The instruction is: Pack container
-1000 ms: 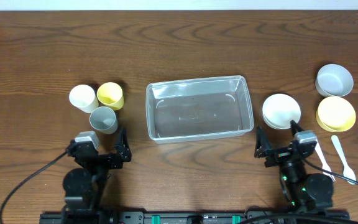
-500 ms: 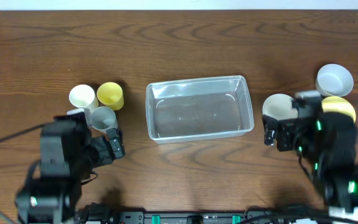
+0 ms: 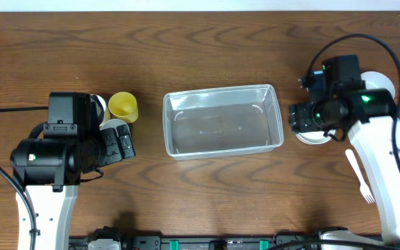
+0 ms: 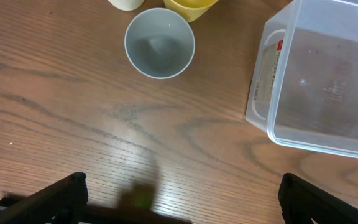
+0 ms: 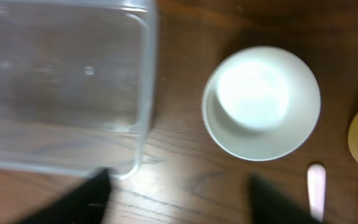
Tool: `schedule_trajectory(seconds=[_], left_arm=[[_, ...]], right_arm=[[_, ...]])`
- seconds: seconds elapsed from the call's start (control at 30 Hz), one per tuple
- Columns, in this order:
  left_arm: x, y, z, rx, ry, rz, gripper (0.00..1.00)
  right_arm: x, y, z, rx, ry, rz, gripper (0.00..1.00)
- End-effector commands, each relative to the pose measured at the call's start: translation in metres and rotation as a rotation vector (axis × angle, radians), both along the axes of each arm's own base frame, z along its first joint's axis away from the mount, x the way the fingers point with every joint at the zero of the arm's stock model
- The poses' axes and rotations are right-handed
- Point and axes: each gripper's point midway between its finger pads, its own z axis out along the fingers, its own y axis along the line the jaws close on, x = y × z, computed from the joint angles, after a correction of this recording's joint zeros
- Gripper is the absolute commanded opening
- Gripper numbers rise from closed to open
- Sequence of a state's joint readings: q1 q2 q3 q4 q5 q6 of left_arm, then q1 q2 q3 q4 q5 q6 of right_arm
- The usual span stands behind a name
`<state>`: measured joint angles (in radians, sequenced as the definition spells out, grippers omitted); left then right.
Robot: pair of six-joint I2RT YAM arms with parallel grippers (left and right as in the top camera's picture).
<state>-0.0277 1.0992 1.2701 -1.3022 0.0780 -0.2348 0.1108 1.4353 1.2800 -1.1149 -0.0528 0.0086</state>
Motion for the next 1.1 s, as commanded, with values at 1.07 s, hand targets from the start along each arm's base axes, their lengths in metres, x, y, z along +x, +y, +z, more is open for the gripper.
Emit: schedule_trajectory(seconds=[1.07], left_arm=[[0.001, 0.004, 0.004, 0.020, -0.009, -0.005, 0.98]], right_arm=[[0.004, 0.061, -0.079, 0.318, 0.252, 0.200, 0.07]])
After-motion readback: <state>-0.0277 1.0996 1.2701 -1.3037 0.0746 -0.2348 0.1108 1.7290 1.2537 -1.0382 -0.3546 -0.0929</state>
